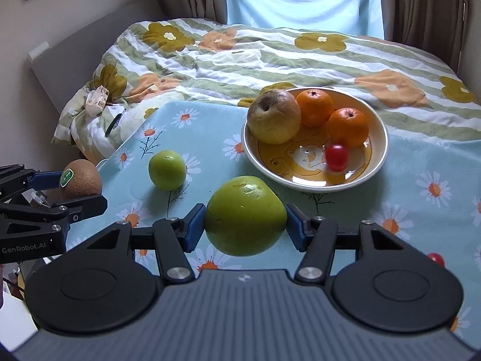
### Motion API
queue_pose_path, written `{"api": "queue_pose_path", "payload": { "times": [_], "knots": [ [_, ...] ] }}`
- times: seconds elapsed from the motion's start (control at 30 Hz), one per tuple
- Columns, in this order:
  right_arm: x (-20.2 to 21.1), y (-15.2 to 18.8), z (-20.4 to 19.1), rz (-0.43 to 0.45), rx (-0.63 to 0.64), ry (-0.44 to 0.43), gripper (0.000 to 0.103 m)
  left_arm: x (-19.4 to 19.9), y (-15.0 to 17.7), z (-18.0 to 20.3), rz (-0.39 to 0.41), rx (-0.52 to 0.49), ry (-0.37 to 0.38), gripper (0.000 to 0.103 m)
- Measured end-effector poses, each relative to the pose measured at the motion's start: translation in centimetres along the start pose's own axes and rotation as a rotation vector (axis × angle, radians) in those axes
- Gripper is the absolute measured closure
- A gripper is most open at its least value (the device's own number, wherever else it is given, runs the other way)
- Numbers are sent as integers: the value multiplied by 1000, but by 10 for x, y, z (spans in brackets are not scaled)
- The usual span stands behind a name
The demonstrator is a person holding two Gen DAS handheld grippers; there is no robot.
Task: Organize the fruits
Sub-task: 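Lower the kiwi into the bowl with the left tool while the right tool releases the green apple there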
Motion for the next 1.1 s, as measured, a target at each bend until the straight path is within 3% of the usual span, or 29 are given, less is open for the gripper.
{"api": "queue_pose_path", "payload": {
  "times": [0.27, 0.57, 1.1],
  "knots": [
    [37, -22, 39, 45, -8, 49, 31, 7, -37, 41, 71, -5, 50, 34],
    [44, -43, 82, 75, -36, 121, 31, -23, -73, 79, 103, -51, 125, 34],
    [-7, -60, 133, 66, -138, 205, 31, -124, -67, 123, -43, -118, 223, 34]
  ]
}}
Point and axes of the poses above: each gripper's, at about its wrist camera, not at the fingertips, and x roughly against the way its jaws point, z to its right, y to its underside, the point moved 10 cm from there along -x, roughly the way its jaws point, and after that the axes turned 7 degrees about z, right-handed, at the moved point
